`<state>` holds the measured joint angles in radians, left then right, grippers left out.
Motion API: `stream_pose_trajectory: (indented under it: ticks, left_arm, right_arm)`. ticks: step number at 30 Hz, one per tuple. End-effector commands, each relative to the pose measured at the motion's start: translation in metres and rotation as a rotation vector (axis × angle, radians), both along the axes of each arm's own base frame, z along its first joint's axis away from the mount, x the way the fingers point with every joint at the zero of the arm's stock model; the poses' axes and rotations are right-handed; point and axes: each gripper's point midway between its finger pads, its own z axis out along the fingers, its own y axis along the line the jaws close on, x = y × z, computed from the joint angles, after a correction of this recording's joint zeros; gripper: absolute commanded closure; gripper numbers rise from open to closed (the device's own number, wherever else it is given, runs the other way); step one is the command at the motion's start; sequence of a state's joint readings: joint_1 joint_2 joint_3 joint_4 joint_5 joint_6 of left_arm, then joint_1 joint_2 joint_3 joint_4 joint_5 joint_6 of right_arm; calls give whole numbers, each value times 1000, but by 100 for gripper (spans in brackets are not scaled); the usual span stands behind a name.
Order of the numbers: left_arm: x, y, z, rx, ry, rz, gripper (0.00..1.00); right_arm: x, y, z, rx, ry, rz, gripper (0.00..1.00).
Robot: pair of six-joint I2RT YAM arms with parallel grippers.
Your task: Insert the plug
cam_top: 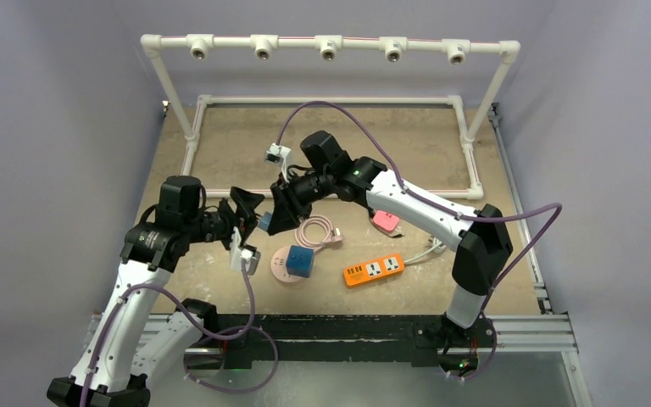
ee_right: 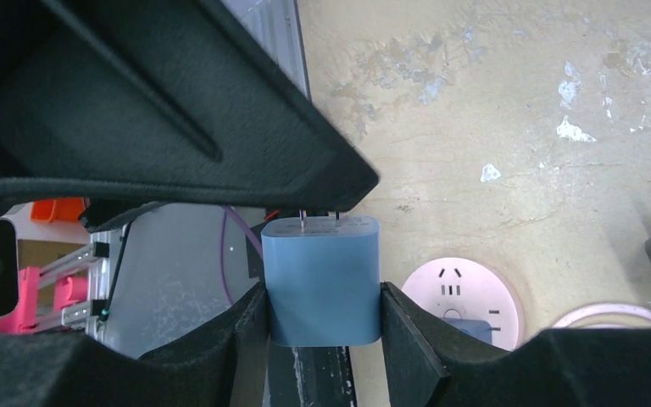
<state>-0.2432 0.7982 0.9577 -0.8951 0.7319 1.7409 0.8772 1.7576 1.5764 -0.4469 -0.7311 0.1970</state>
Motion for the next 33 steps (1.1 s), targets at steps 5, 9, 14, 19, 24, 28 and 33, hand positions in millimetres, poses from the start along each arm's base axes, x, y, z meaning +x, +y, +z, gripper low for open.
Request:
stream_pose_trajectory:
  ticks: [5,9,14,19,24,28,33]
  left_arm:
    - [-19,-8,10,-1,-27,-114,40]
    - [-20,-10,9,0,-28,-129,40]
    - [-21,-12,10,-9,-28,-141,56]
    - [-22,-14,17,-47,-27,-134,100]
    - [-18,-16,24,-124,65,-60,100]
    - [-9,-18,31,-273,323,113,100]
    - [-24,-34,36,-414,689,184,100]
  right_arm:
    - [-7,14,40,122,-29,69,77]
    - [-7,18,41,129,-28,64,77]
    - [-3,22,42,138,-26,54,77]
    - [3,26,40,135,-29,30,76]
    - [9,23,40,125,-62,-15,48]
    - [13,4,57,129,-137,-104,30]
    - [15,-29,73,131,-242,-191,15]
